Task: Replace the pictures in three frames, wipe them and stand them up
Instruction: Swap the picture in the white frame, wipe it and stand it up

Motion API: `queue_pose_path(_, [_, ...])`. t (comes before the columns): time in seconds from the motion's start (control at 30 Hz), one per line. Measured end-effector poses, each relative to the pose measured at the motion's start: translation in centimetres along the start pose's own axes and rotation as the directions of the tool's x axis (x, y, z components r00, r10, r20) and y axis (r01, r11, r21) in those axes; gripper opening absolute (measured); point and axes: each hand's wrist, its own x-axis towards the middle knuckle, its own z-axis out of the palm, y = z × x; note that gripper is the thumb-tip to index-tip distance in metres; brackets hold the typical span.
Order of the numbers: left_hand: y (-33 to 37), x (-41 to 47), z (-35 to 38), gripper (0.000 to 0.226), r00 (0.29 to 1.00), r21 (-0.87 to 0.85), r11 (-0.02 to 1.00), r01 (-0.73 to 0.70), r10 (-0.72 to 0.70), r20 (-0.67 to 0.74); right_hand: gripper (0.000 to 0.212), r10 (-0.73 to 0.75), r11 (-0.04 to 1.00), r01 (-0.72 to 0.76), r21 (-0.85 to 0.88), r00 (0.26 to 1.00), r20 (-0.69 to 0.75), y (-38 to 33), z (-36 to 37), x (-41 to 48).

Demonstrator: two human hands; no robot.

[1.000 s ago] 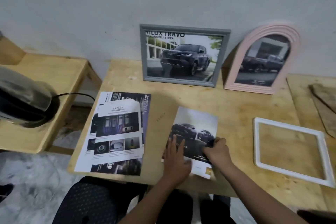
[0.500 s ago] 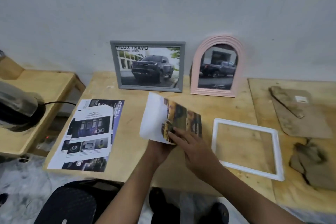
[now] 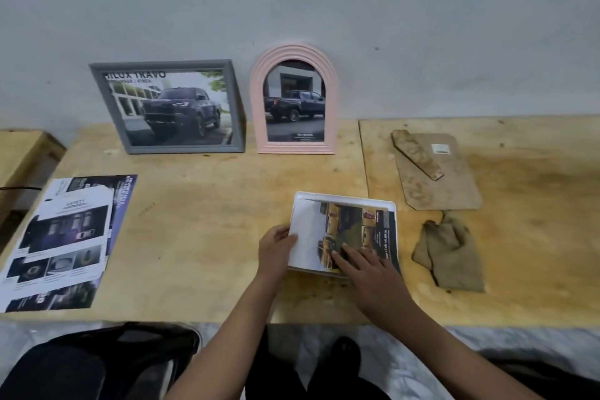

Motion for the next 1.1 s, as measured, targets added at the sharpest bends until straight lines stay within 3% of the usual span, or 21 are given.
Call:
queue_pose_path(0.07, [-0.3, -0.2, 0.5, 0.03, 0.988, 0.211, 0.973, -0.091, 0.115, -0.104, 0.064, -0.003, 1.0, 0.002, 0.024, 0.999, 0.037, 0.3, 0.3, 0.1])
queue_pose_path(0.13, [-0.4, -0.3, 1.0, 0.035, 0.956, 0.419, 0.882, -0.214, 0.277, -0.094, 0.073, -0.033, 0.998, 0.028, 0.05, 0.995, 0.099, 0.9, 0.9, 0.5])
queue_pose_path(0.23, [-0.7, 0.1, 1.4, 0.04, 0.906, 0.551, 0.732, -0.401, 0.404, 0.123, 0.06, -0.028, 0.999, 0.023, 0.046, 0.994, 0.109, 1.0, 1.1, 0.9])
queue_pose_path(0.3, [-1.5, 0.5, 1.6, 0.047, 0.872, 0.641, 0.595, -0.486, 0.38, 0.309, 0.046, 0.048, 0.998, -0.051, 0.021, 0.994, 0.096, 1.2, 1.6, 1.0])
queue_pose_path(0.37, [-2.7, 0.8, 1.4, 0.055, 0.84, 0.75, 0.385, -0.538, 0.321, 0.437, 0.044, 0.136, 0.989, -0.14, 0.045, 0.987, 0.084, 1.3, 1.7, 1.2])
queue_pose_path(0.4, [-3.1, 0.9, 1.2, 0.058, 0.833, 0.768, 0.33, -0.549, 0.292, 0.469, 0.045, 0.176, 0.983, -0.179, 0.044, 0.982, 0.071, 1.3, 1.6, 1.3])
queue_pose_path(0.57, [-4.2, 1.2, 0.1, 0.064, 0.789, 0.728, 0.306, -0.613, 0.296, 0.539, 0.051, 0.231, 0.963, -0.231, 0.141, 0.973, 0.019, 1.8, 2.9, 1.6])
queue_pose_path(0.77, [-4.0, 1.3, 0.3, 0.073, 0.783, 0.721, 0.309, -0.62, 0.308, 0.541, 0.055, 0.244, 0.945, -0.233, 0.231, 0.97, -0.02, 1.9, 3.1, 2.0])
queue_pose_path(0.87, [-3.8, 1.4, 0.4, 0.072, 0.797, 0.731, 0.321, -0.602, 0.297, 0.526, 0.06, 0.227, 0.949, -0.221, 0.223, 0.974, -0.002, 2.4, 2.9, 2.5])
queue_pose_path(1.0, [-2.5, 1.0, 1.5, 0.07, 0.871, 0.788, 0.371, -0.491, 0.233, 0.434, 0.056, 0.163, 0.959, -0.163, 0.23, 0.986, 0.02, 3.3, 2.4, 2.8])
queue_pose_path(1.1, [-0.9, 1.3, 3.4, 0.064, 0.858, 0.774, 0.372, -0.513, 0.263, 0.442, 0.048, 0.114, 0.957, -0.09, 0.276, 0.991, -0.072, 4.6, 1.4, 2.9])
